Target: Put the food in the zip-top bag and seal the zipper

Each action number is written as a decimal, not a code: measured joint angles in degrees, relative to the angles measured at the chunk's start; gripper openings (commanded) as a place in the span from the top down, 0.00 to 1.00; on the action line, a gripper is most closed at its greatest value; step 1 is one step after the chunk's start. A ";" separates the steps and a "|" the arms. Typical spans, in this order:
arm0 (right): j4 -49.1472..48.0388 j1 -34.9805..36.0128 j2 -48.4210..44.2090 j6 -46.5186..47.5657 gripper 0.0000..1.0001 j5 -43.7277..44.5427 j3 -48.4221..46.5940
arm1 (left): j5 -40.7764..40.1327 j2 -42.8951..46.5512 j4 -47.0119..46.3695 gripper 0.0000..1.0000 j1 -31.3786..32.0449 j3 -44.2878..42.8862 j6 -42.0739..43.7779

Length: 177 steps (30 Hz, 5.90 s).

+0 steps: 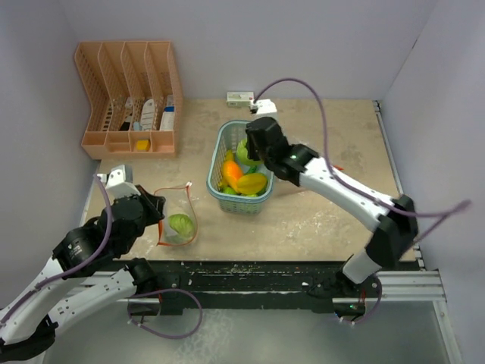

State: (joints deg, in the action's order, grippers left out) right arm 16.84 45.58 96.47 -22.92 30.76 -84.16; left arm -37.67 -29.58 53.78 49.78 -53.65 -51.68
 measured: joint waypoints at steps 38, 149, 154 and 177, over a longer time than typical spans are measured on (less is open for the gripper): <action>-49.83 12.33 -15.39 -13.68 0.97 -43.08 33.53 | -1.92 -9.07 -9.03 1.00 0.00 -0.81 -0.07; 12.02 -2.14 -8.04 6.01 0.16 -21.18 0.28 | -2.67 0.68 -1.81 1.00 -0.20 1.51 -2.58; 16.59 -0.85 -6.36 6.73 0.16 -24.26 0.37 | -3.02 1.46 -1.81 1.00 -0.20 1.79 -2.60; 21.94 1.62 10.05 6.47 0.14 -18.45 0.63 | -4.39 3.50 -1.40 1.00 -0.20 1.79 -0.79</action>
State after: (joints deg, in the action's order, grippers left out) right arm 38.79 47.20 106.52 -16.45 12.32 -83.53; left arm -42.06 -26.09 52.38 49.58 -51.86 -52.47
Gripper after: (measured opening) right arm 0.850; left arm 0.006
